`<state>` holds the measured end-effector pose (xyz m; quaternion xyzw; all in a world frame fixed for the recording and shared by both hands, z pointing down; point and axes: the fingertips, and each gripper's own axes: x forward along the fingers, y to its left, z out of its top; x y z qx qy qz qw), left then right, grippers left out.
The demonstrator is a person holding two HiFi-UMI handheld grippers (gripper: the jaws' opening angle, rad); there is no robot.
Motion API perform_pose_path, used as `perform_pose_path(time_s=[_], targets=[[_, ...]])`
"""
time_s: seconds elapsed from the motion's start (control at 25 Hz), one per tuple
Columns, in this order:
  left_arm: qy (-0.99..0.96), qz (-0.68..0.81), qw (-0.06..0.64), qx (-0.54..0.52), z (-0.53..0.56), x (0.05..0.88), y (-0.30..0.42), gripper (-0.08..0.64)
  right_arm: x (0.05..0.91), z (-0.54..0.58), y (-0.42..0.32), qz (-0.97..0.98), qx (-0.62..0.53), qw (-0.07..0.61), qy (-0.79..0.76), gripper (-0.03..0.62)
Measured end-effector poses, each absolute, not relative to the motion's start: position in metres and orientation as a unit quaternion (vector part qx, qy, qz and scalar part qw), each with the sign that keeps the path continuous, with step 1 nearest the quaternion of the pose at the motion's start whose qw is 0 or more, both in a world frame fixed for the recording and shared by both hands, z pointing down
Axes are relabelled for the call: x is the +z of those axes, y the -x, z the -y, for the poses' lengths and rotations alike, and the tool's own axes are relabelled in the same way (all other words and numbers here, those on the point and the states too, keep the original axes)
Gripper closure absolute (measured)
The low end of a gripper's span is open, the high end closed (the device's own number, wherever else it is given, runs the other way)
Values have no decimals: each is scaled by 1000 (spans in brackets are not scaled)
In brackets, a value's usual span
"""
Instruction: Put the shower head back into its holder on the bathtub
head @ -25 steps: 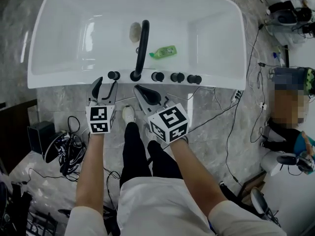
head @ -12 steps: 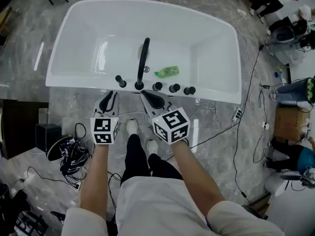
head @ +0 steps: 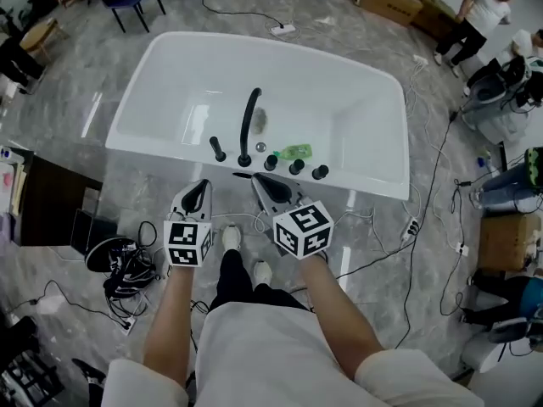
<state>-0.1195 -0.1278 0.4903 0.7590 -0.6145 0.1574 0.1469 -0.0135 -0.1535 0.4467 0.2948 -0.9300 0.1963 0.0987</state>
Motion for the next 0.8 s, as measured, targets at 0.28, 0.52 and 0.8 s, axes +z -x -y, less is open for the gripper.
perform_pose_path(time_s=[0.28, 0.52, 0.8], targets=[[-754, 628, 150, 124, 69, 444, 104, 551, 418, 107, -5, 943, 176, 83, -272, 577], [-759, 631, 129, 99, 39, 403, 91, 551, 390, 84, -13, 951, 153, 65, -259, 577], [-763, 633, 102, 86, 30, 373, 104, 551, 354, 74, -10, 955, 133, 42, -261, 577]])
